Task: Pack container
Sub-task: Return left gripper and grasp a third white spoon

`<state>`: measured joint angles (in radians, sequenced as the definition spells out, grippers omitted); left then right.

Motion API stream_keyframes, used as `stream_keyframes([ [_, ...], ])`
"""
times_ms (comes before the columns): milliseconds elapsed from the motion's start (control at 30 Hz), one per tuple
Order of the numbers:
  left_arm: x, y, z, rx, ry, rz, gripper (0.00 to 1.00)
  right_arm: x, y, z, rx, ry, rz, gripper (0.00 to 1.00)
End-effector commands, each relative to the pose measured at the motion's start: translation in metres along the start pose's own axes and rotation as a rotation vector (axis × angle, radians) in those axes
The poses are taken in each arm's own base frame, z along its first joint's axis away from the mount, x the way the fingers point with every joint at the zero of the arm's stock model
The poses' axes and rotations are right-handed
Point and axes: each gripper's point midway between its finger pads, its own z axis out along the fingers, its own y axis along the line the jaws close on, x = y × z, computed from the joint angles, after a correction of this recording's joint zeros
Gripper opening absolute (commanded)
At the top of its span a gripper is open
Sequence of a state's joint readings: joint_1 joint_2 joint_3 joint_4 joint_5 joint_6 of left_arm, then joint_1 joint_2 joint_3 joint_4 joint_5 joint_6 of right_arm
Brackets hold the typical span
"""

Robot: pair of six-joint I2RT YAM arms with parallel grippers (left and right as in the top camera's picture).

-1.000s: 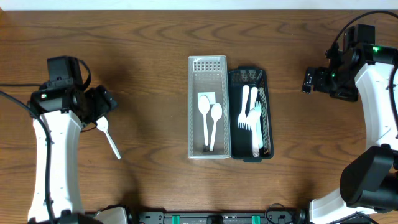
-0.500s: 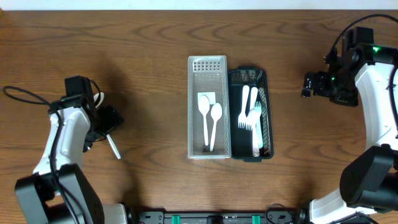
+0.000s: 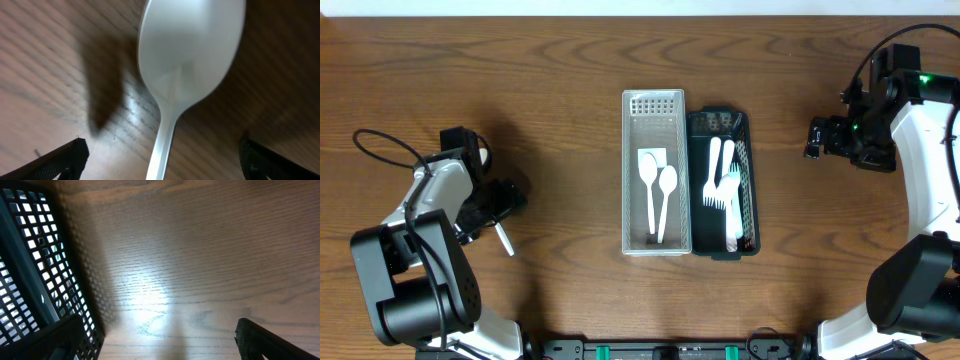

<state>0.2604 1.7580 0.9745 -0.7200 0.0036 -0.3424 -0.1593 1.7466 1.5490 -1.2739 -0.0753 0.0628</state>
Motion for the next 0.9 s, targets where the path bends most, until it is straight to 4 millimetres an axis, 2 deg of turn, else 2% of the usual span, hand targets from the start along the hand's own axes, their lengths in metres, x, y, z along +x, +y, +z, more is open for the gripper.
stream_keyframes([
  [0, 0.0039, 0.0048, 0.0102, -0.025, 0.029, 0.006, 0.98, 0.0020, 0.0043, 0.0018, -0.009, 0.008, -0.020, 0.99],
  [167, 0.0052, 0.0052, 0.0115, -0.028, 0.036, 0.006, 1.00, 0.0024, 0.0044, 0.0018, -0.009, 0.010, -0.020, 0.99],
  [567, 0.0099, 0.0073, 0.0112, -0.036, 0.055, 0.008, 0.36, 0.0027, 0.0051, 0.0018, -0.012, 0.011, -0.021, 0.99],
  [733, 0.0106, 0.0076, 0.0112, -0.037, 0.058, 0.007, 0.19, 0.0027, 0.0051, 0.0018, -0.012, 0.011, -0.021, 0.99],
  [800, 0.0106, 0.0076, 0.0112, -0.037, 0.058, 0.008, 0.19, 0.0027, 0.0051, 0.0018, -0.012, 0.011, -0.021, 0.99],
  [867, 0.0105, 0.0075, 0.0112, -0.037, 0.058, 0.008, 0.14, 0.0025, 0.0051, 0.0018, -0.012, 0.011, -0.021, 0.99],
])
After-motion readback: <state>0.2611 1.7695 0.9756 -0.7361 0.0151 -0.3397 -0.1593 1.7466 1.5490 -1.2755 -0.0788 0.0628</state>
